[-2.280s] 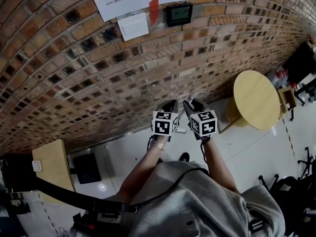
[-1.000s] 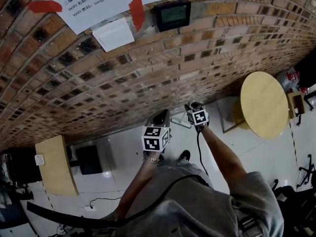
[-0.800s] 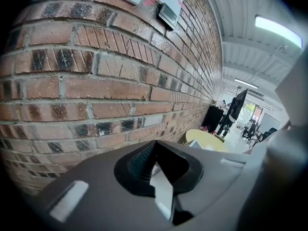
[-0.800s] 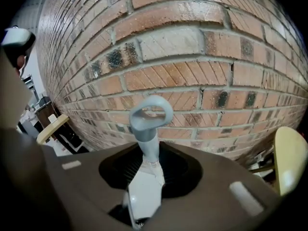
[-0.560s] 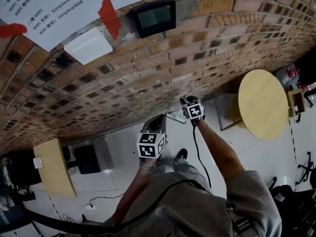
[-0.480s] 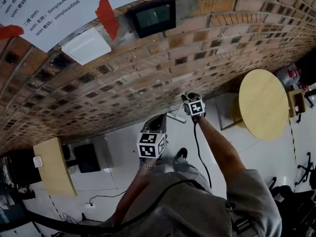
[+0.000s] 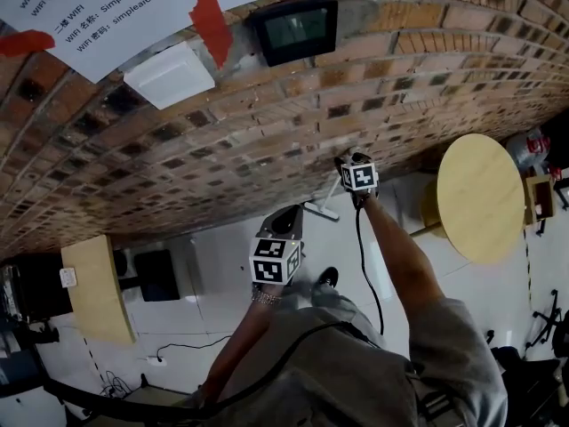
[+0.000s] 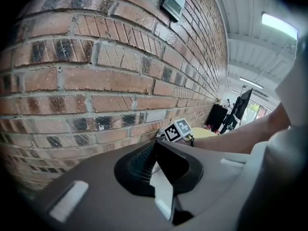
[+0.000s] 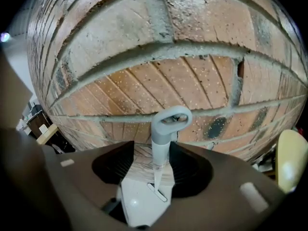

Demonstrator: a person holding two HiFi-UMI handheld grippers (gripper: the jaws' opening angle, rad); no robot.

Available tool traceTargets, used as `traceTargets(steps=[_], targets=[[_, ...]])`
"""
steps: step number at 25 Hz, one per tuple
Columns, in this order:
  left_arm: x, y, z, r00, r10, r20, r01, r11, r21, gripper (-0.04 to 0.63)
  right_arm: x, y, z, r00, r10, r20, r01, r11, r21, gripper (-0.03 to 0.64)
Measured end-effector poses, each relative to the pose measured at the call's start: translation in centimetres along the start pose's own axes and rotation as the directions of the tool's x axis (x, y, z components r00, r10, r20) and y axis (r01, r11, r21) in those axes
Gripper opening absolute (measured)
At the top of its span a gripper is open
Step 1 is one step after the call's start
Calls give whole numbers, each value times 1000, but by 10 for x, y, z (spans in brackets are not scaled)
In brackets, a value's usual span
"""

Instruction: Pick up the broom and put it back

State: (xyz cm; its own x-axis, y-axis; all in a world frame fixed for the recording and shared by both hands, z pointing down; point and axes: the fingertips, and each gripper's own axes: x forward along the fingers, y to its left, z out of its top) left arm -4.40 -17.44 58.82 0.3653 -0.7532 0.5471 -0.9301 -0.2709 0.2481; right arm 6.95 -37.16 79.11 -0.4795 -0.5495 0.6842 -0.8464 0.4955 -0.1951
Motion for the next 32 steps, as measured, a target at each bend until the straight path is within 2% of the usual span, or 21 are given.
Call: traceTargets(steps=[9,19,22,27,30,32], targets=[[-8,1,1,1000,7,11,-7,1000,4,5,-3,-9,-4,996,-88,-26,88,996,2,249],[-14,-8,3,999,-27,24,26,999,19,5,-32,-18,-9,996,-93,-11,93,993,72,249],[-17,-11,6,999,-44,29,43,999,26,5,-57,-14,-3,995,-95,32,91,990,107,232],[-20,-9,13,997,-60,47,58,997,49,5,-127,60,26,985,-31,169,9,991,134,210],[-22,-8,19,996,-73,57,70,995,65,5,-166,118,41,978,25,207,-55,989,137,206],[-24,-7,24,994,-84,63,79,994,76,5,-186,150,48,977,26,213,-51,992,111,178]])
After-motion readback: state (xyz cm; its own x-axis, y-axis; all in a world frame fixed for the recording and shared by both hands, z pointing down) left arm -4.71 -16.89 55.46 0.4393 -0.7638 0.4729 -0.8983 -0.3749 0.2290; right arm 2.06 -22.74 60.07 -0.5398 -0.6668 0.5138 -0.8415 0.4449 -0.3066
